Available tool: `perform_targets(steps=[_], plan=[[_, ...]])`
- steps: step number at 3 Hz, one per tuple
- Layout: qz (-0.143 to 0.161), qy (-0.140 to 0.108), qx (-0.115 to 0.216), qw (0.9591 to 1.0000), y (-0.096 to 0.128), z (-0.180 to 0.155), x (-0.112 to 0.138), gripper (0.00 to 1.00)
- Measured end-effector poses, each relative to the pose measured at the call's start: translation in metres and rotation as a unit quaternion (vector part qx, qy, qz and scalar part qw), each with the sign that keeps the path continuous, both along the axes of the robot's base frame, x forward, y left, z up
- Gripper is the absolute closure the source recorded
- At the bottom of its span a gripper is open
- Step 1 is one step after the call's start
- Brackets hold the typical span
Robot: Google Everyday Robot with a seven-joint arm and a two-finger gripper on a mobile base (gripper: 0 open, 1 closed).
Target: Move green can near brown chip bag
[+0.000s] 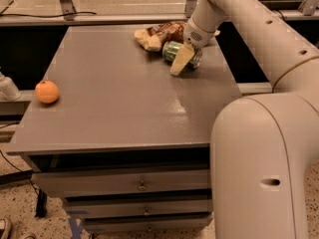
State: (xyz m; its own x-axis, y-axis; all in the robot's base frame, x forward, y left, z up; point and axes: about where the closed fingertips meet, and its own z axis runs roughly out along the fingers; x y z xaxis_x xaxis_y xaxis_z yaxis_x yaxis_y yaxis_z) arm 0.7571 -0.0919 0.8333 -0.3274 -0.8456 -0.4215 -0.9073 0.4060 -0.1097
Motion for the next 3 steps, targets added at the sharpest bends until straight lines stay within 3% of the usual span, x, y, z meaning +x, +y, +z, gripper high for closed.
perform_targets(steps=[1, 3], plan=[[0.002, 0.001, -0.005, 1.0, -0.004, 0.004, -0.002, 0.0], [-0.007, -0.024, 0.008, 0.9997, -0.025, 0.035, -0.01, 0.0]])
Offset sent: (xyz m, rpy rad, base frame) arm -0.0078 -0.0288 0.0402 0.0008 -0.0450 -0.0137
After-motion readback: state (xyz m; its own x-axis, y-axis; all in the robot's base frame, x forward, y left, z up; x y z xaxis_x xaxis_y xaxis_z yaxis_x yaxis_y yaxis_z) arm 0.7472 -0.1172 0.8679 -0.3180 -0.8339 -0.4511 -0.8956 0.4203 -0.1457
